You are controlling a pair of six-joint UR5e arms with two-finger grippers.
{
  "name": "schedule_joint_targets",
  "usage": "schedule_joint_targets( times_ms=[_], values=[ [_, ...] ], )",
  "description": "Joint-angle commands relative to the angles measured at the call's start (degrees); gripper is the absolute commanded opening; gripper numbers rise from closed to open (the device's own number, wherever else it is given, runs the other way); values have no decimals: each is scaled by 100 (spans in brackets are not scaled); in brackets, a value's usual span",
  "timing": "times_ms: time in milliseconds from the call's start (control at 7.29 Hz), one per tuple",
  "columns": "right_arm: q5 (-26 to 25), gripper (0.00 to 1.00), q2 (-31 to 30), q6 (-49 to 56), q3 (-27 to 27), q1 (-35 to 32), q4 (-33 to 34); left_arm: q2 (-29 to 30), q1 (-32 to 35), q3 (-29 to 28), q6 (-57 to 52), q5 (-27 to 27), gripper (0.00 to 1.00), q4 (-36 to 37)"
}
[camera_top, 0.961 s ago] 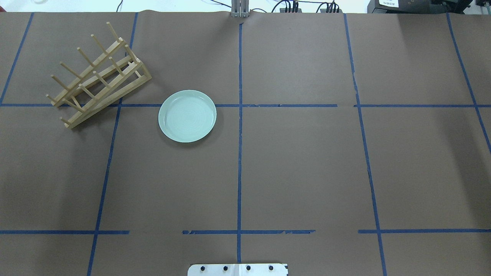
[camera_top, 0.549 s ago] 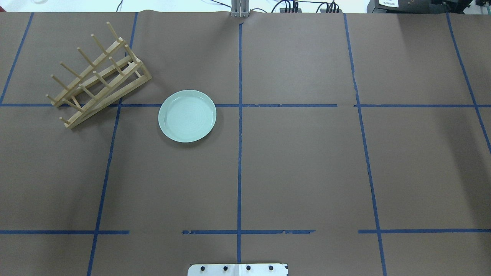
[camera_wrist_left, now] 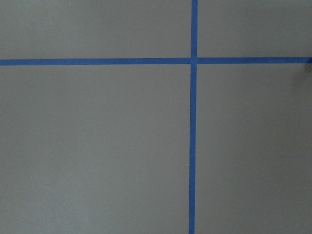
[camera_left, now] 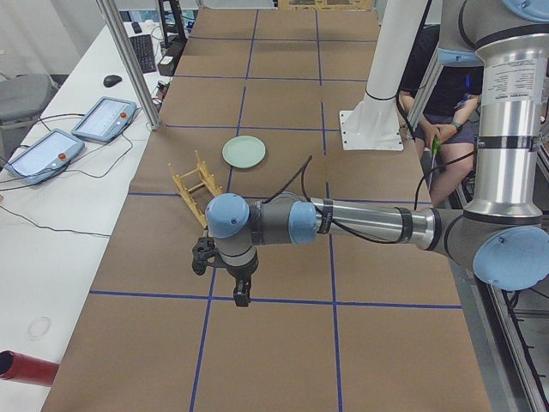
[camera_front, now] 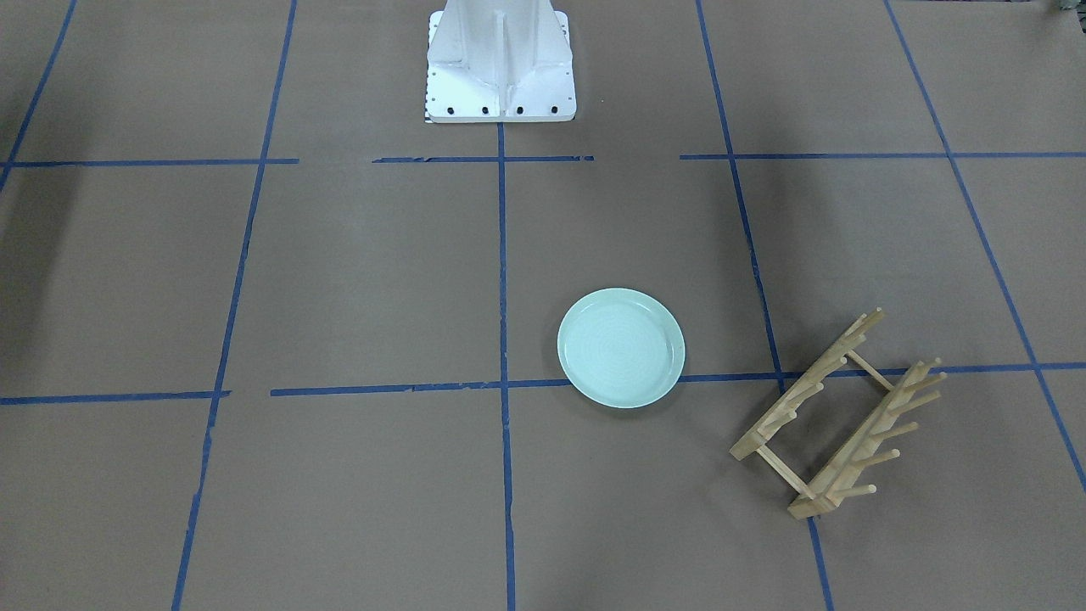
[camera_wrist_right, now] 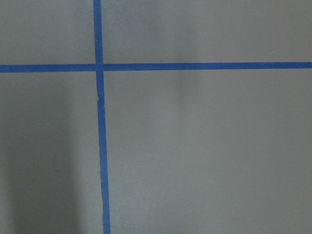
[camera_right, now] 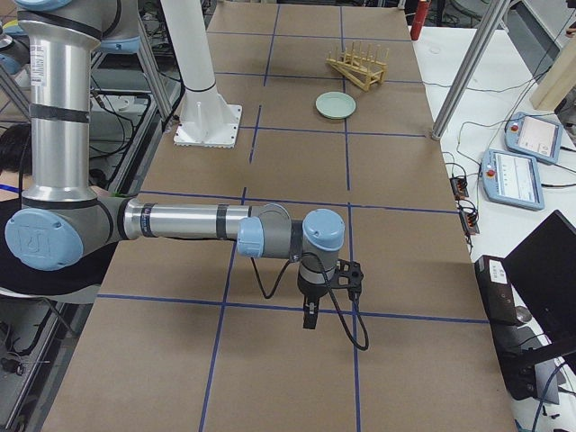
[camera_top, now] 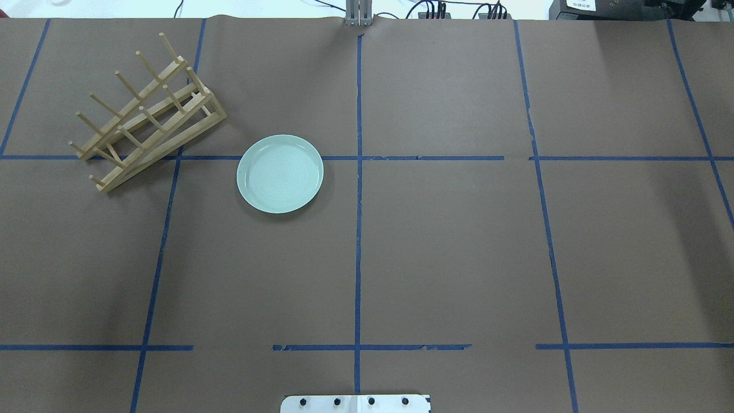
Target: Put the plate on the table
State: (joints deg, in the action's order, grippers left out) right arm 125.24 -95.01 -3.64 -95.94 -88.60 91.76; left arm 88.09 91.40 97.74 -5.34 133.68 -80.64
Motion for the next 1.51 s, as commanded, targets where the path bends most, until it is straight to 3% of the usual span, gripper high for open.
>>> schedule_joint_targets(
  times_ms=[0, 412, 824, 1098, 1373],
  values=[
    [0, 100, 0, 4, -3, 0, 0, 15, -8, -35, 6, 1, 100, -118],
    [0, 100, 0, -5, -3, 0, 0, 15, -17, -219, 6, 9, 100, -268],
    [0, 100, 0, -5, -3, 0, 0, -2, -17, -974, 6, 105, 100, -987],
    [0, 100, 0, 4, -3, 0, 0, -11, -17, -1020, 6, 158, 100, -963],
    [0, 100, 0, -5, -3, 0, 0, -72, -17, -968, 24, 763, 100, -884]
  ],
)
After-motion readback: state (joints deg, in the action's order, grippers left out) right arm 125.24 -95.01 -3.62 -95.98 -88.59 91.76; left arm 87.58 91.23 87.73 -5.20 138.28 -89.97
